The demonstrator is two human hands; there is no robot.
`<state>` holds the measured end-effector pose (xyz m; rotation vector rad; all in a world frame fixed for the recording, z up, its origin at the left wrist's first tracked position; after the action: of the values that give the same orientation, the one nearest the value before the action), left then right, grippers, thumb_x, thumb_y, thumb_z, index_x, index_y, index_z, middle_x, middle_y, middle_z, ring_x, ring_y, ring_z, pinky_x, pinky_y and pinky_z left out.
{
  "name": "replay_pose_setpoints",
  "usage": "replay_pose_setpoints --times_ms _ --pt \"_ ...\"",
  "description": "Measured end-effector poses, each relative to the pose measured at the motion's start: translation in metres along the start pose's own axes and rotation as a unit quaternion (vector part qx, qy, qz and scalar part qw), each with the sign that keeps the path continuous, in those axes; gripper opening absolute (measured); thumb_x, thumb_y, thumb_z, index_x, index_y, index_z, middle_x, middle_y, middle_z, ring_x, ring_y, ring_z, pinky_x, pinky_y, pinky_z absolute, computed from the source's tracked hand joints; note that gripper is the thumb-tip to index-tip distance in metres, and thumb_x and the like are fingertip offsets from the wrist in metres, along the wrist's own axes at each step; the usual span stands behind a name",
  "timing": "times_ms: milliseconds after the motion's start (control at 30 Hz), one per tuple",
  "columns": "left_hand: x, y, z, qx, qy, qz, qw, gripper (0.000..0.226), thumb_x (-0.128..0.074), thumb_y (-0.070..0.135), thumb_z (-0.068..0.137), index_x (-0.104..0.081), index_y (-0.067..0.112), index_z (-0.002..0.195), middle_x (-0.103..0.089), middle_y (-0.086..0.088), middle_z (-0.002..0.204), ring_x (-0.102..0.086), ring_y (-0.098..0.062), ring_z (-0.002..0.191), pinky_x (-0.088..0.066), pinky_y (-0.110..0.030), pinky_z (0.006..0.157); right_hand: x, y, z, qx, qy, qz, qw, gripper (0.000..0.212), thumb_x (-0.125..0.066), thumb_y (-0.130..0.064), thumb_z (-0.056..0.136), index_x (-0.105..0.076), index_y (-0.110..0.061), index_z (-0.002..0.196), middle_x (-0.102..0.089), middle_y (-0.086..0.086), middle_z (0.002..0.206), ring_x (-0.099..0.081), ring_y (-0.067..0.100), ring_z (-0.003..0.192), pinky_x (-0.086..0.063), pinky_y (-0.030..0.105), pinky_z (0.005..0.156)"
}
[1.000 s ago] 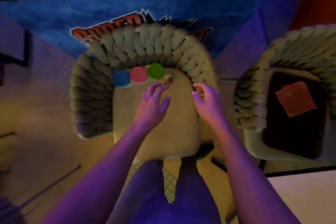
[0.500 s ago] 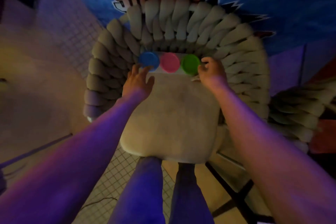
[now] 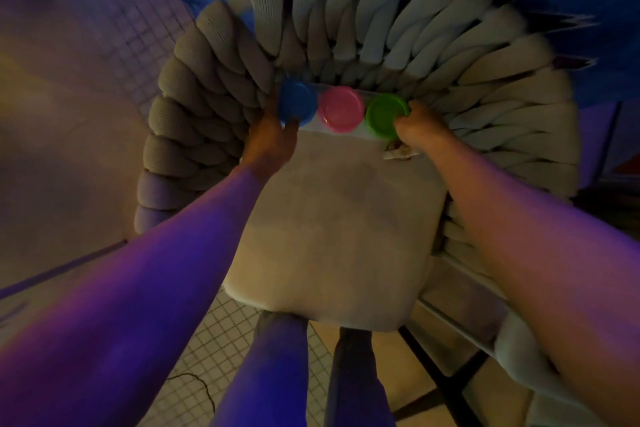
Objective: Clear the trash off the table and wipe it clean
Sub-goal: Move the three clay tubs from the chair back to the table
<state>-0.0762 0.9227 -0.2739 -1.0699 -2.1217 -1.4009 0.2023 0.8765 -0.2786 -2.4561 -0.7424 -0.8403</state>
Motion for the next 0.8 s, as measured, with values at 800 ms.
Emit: replay_pose_setpoints --times_ms 800 --pt "0.096 0.129 -0.108 -0.08 0.029 -0.136 0.987 0.061 -0.067 0.035 0.088 -0.047 0.029 0.146 -0.051 -0.007 0.126 -0.057 -0.01 0.104 -0.043 -0.026 0.102 0.115 0.064 -0.176 -0.014 0.202 0.423 0.883 0.041 -0.068 -0.027 0.09 -0.056 -0.024 0.129 -0.062 0.005 0.114 -0.066 0.025 0.1 -0.06 0.053 0.079"
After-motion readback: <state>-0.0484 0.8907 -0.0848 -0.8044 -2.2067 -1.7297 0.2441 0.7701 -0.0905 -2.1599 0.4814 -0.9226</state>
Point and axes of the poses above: each hand's wrist, its own z-axis towards the middle knuckle, its own x-axis out of the back of the hand, y = z × x, the point moved 6 cm from there along z, towards the middle knuckle
